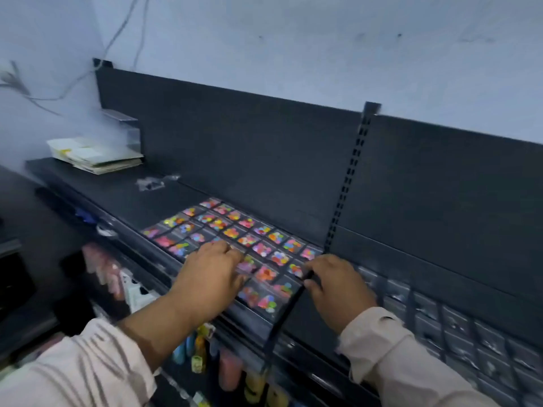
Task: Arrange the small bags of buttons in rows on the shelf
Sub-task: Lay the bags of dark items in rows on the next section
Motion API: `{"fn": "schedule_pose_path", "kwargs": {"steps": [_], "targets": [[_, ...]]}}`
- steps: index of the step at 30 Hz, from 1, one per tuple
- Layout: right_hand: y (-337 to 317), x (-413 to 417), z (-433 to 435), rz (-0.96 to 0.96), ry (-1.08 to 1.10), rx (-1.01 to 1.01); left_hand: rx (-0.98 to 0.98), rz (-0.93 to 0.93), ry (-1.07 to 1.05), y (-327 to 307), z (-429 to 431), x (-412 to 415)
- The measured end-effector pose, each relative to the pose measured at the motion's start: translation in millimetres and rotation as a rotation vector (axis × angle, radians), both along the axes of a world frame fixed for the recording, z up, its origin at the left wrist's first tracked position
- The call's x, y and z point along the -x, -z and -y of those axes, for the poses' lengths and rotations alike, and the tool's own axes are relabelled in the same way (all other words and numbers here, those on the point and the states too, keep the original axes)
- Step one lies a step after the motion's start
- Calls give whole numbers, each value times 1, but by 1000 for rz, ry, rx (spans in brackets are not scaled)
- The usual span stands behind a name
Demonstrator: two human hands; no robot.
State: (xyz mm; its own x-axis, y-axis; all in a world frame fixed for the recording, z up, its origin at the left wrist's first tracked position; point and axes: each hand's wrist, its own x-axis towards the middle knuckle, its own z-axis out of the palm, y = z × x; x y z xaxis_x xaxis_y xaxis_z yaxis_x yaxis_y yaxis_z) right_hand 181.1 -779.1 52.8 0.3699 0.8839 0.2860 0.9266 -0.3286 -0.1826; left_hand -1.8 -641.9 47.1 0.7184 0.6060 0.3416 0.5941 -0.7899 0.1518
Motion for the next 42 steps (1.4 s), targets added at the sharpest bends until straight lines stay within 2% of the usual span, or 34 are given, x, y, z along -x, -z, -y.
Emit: {"fn": "schedule_pose_path", "kwargs": {"steps": [11, 18, 28, 33, 42], "targets": [[-31, 154, -170, 5, -127, -22, -63, 12, -157, -32, -136, 177], [-45, 199, -242, -5, -134, 32, -17, 23, -194, -40, -197, 226], [-42, 167, -354, -81, -171, 30, 11, 5, -266, -42, -286, 213], [-40, 133, -428, -115, -167, 2, 36, -8, -331, -46, -352, 179], [-25, 77, -530, -125, -151, 89, 171, 2, -353, -21, -455, 114]]}}
